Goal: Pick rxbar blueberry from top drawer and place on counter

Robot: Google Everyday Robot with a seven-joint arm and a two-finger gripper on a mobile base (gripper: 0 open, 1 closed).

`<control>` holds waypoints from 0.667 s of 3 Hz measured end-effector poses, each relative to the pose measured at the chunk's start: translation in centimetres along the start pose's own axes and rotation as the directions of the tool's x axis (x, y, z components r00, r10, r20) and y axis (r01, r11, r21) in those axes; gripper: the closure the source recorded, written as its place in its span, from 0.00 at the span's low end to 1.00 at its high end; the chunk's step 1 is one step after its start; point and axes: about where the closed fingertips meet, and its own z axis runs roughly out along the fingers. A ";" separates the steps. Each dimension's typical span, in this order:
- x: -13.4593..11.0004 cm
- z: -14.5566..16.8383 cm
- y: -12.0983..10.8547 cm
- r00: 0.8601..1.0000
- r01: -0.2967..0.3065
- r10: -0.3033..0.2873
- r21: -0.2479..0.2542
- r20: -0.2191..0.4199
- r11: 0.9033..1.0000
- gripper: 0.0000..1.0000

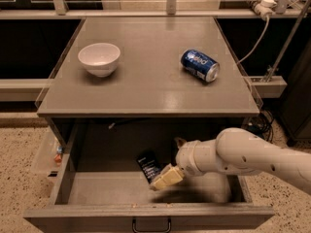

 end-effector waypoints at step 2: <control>-0.7 2.3 0.6 0.998 -0.022 0.019 0.042 0.060 0.999 0.00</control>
Offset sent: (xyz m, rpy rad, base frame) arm 0.0109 0.0374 -0.0153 0.0771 -0.0839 -0.0802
